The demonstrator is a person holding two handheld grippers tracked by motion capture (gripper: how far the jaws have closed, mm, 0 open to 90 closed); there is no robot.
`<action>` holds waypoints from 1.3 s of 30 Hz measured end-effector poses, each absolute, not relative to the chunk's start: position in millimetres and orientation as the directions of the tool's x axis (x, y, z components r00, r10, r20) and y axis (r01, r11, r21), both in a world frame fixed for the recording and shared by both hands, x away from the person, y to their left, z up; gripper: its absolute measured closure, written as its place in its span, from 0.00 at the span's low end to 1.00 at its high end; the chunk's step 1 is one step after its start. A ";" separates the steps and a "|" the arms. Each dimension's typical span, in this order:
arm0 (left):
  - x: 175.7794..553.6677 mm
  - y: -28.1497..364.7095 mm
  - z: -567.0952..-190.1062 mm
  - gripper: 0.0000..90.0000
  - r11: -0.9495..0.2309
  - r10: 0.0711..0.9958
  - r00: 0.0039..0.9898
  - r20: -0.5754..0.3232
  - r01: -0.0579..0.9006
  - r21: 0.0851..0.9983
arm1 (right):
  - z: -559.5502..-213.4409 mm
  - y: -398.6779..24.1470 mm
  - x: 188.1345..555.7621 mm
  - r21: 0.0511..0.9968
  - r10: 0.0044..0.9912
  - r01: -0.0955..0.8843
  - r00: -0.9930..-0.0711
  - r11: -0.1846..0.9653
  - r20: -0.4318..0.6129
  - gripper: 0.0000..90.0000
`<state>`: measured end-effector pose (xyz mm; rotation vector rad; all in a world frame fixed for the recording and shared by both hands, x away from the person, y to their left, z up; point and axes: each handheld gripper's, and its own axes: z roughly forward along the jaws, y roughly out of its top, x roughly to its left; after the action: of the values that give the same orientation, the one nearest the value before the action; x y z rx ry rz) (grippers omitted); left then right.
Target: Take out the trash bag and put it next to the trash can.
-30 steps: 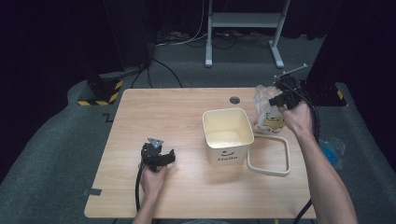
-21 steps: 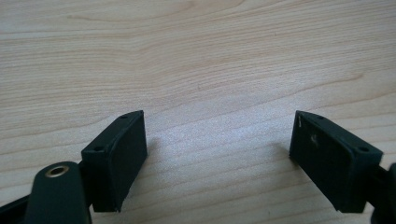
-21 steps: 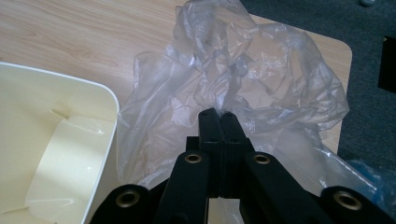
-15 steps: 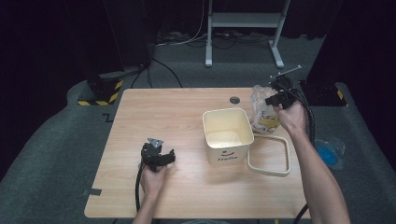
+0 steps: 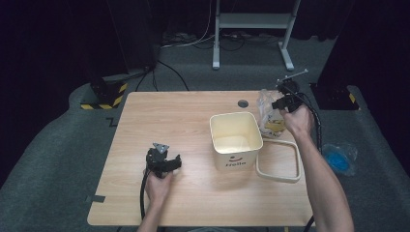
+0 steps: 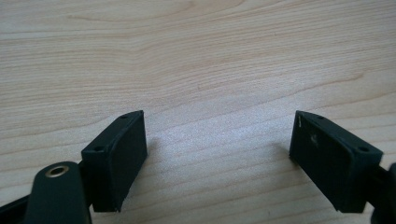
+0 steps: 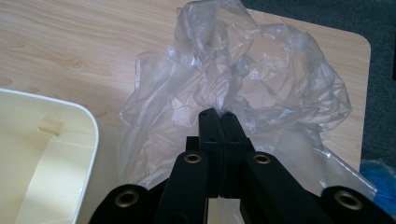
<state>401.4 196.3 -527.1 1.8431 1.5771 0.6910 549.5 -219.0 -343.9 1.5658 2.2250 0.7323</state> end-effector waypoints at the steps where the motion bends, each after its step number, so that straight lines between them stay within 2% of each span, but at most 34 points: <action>1: 401.4 196.3 -527.1 0.21 -0.105 0.988 0.154 0.000 0.670 0.735 | -345.4 -218.5 551.0 0.574 0.939 0.776 -0.343 0.262 0.037 1.00; 14: 401.4 196.1 -527.2 0.21 -0.104 0.988 0.154 -0.001 0.670 0.735 | -361.3 -223.6 557.3 0.577 0.942 0.791 -0.319 0.202 0.107 0.97; 22: 401.4 195.9 -527.3 0.21 -0.101 0.988 0.152 -0.003 0.668 0.737 | -368.0 -226.1 558.5 0.572 0.944 0.797 -0.311 0.195 0.112 0.83; 26: 401.4 196.2 -527.2 0.21 -0.104 0.988 0.155 -0.001 0.669 0.735 | -367.2 -228.1 557.9 0.575 0.951 0.797 -0.293 0.184 0.102 0.67; 30: 401.4 196.1 -527.2 0.21 -0.104 0.988 0.155 -0.001 0.669 0.736 | -364.6 -231.0 555.7 0.580 0.953 0.796 -0.283 0.172 0.107 0.60; 39: 401.4 195.9 -527.3 0.21 -0.101 0.988 0.152 -0.002 0.668 0.737 | -355.0 -238.2 546.6 0.607 0.949 0.780 -0.288 0.155 0.128 0.53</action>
<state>401.4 195.9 -527.3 1.8381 1.5780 0.6915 546.6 -238.2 -355.0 1.6700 2.1522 0.8521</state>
